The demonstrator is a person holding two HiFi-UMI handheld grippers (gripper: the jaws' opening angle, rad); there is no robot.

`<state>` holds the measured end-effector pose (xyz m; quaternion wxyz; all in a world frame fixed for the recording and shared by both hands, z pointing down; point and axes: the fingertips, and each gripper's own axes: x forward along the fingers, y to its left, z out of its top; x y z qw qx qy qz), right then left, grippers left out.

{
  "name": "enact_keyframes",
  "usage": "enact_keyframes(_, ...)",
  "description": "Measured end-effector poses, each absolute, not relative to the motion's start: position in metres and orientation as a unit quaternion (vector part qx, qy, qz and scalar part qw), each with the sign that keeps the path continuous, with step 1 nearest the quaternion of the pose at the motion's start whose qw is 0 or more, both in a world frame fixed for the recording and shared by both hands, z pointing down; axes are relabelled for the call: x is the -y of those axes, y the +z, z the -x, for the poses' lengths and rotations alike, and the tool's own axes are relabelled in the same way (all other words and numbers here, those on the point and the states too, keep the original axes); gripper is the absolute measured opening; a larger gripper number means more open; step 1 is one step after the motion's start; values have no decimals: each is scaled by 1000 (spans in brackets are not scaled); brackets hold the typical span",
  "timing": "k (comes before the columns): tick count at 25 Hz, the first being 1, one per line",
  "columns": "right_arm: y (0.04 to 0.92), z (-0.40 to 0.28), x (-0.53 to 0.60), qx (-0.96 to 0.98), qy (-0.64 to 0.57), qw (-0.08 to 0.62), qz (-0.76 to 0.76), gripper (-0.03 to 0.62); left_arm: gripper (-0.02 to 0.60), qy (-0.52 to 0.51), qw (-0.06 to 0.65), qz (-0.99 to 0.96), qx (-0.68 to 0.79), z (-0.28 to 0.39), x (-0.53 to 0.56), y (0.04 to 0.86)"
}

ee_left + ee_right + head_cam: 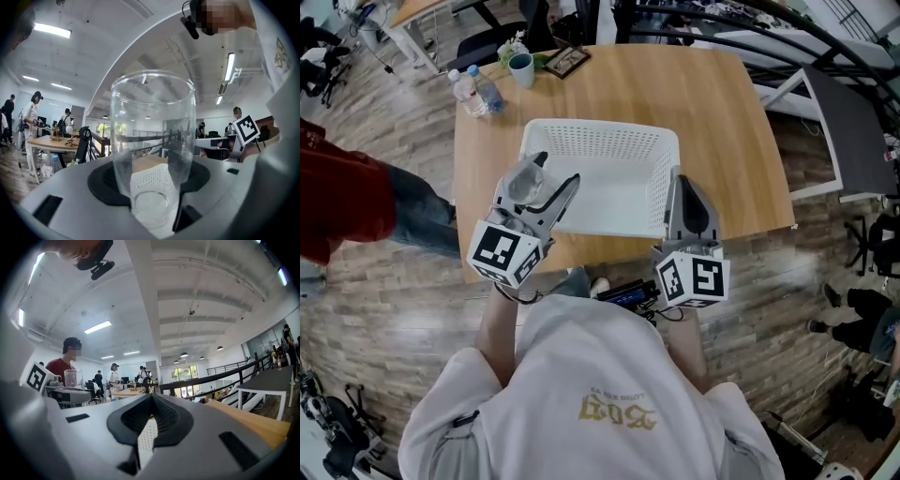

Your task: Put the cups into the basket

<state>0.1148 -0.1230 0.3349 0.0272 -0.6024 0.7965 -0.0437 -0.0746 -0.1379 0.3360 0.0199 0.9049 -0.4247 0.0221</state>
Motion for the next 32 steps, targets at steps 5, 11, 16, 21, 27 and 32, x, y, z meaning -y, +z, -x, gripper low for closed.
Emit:
enact_keyframes(5, 335, -104, 147, -791, -44, 21, 610, 11, 265, 17, 17, -908, 418, 84, 166, 336)
enact_keyframes(11, 333, -94, 162, -792, -43, 14, 609, 11, 265, 15, 25, -914, 405, 83, 187, 337)
enact_keyframes(16, 331, -92, 178, -804, -44, 14, 593, 11, 265, 19, 29, -913, 407, 75, 198, 339)
enact_keyframes(21, 335, -88, 190, -817, -49, 11, 575, 11, 265, 22, 32, -909, 416, 69, 207, 344)
enact_keyframes(27, 339, -80, 203, -836, -55, 4, 547, 11, 265, 19, 31, -908, 418, 58, 218, 356)
enact_keyframes(32, 342, -68, 209, -847, -57, 2, 528, 11, 265, 31, 30, -907, 419, 52, 223, 369)
